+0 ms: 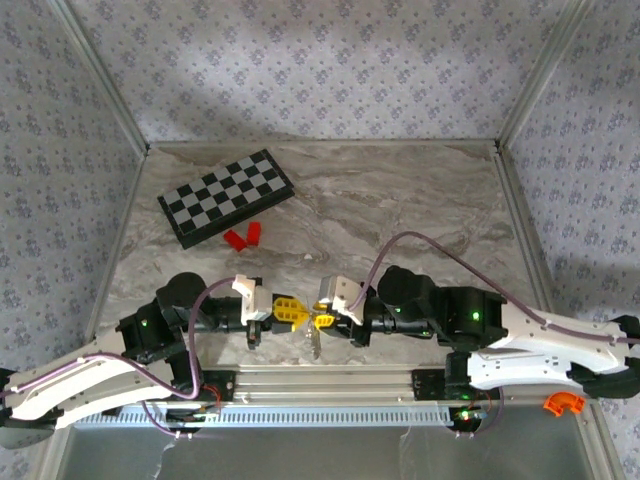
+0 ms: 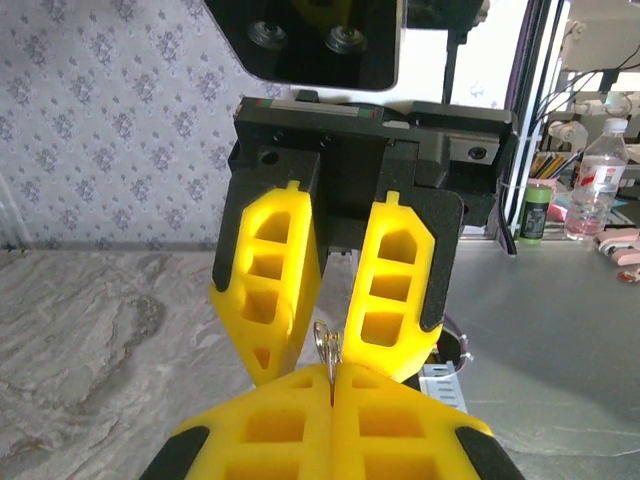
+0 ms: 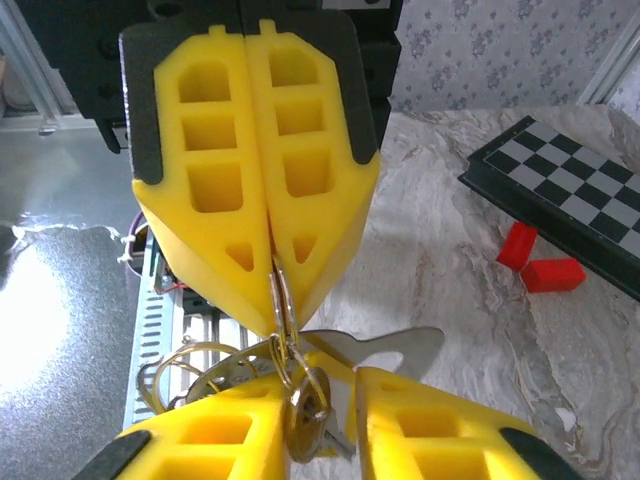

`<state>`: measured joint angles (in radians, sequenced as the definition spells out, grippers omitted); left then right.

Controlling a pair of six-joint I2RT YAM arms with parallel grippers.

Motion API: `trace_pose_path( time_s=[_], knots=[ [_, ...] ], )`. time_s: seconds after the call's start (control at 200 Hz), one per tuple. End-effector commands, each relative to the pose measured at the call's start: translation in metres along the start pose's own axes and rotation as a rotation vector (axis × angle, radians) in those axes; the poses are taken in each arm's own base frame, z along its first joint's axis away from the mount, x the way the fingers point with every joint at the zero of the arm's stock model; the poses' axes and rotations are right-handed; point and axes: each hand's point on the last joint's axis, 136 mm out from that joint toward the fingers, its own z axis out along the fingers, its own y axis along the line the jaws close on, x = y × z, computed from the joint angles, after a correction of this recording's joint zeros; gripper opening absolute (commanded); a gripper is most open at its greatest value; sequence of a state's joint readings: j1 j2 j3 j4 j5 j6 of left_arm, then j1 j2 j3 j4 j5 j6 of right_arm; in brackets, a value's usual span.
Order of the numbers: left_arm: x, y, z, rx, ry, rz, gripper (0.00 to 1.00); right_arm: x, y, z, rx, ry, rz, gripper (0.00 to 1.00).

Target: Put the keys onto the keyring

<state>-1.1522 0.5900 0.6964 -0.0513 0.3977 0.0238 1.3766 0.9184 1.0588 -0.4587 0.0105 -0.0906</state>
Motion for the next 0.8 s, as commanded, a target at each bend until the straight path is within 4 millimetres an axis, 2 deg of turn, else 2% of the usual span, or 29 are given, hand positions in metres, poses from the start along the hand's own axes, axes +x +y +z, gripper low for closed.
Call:
trace_pose_path(
  time_s=[0.0, 0.155, 0.385, 0.61, 0.8],
  knots=[
    [-0.020, -0.007, -0.004, 0.033, -0.088, 0.019, 0.00, -0.008, 0.001, -0.003, 0.007, -0.038, 0.001, 0.16],
    [-0.024, -0.009, -0.005, 0.042, -0.105, 0.022, 0.00, -0.003, 0.000, -0.003, 0.017, -0.023, -0.002, 0.09],
    [-0.028, -0.011, -0.005, 0.056, -0.124, 0.027, 0.00, 0.005, 0.000, 0.000, 0.028, -0.002, -0.002, 0.04],
    [-0.029, -0.011, -0.006, 0.056, -0.144, 0.015, 0.00, 0.011, 0.003, 0.003, 0.018, 0.017, -0.011, 0.04],
    [-0.032, -0.011, -0.008, 0.050, -0.160, 0.018, 0.00, 0.012, 0.005, -0.001, 0.019, -0.003, -0.034, 0.09]
  ],
)
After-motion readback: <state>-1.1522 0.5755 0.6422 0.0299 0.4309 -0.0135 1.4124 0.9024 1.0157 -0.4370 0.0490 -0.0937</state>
